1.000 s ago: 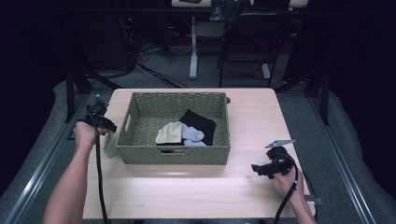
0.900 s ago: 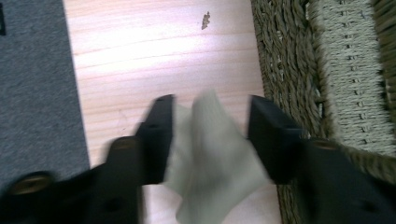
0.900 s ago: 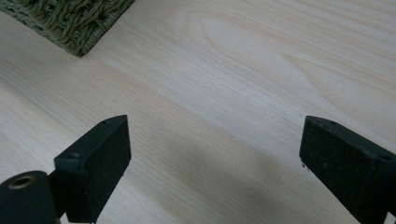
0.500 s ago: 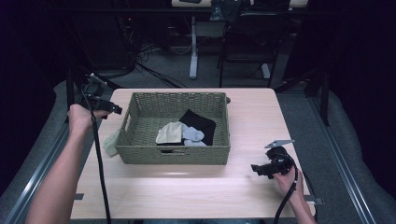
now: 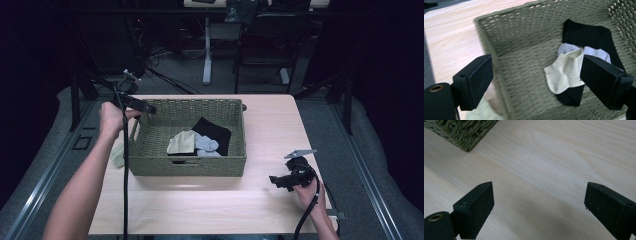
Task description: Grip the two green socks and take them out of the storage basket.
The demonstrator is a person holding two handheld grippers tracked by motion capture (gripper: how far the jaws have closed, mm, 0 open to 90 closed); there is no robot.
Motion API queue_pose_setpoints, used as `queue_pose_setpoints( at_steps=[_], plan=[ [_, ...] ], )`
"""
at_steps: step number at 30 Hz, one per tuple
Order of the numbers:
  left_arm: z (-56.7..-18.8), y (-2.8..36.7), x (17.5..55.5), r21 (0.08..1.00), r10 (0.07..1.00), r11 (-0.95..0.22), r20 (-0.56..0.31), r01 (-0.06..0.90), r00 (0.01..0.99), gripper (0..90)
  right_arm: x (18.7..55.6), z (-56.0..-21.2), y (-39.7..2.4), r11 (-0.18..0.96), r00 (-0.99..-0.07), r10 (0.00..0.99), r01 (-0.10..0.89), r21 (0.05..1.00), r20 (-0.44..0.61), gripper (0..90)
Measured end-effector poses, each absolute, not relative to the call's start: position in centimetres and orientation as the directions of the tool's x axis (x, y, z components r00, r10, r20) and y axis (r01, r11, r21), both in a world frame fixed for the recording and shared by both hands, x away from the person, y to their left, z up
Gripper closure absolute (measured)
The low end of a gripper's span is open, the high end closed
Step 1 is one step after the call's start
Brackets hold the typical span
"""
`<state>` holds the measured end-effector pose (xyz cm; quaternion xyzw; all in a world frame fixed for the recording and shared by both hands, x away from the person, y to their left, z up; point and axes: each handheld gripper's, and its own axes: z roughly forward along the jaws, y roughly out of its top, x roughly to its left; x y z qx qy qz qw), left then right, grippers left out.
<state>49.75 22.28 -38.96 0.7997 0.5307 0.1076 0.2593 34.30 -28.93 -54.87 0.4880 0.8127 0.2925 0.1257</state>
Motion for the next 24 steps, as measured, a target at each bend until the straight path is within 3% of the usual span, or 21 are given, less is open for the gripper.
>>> queue_pose_setpoints(
  at_steps=[11,24],
  plan=[
    [-41.3,18.8,50.4,0.527,0.879,-0.333,-0.127,0.782,0.46,7.1,34.3,-54.9,-29.0,0.341,-0.488,0.868,0.719,0.605,0.091,8.2],
    [-44.9,15.4,51.2,0.487,0.855,-0.372,-0.152,0.791,0.496,8.1,34.3,-54.9,-29.0,0.346,-0.49,0.867,0.721,0.6,0.09,8.2]
  ],
)
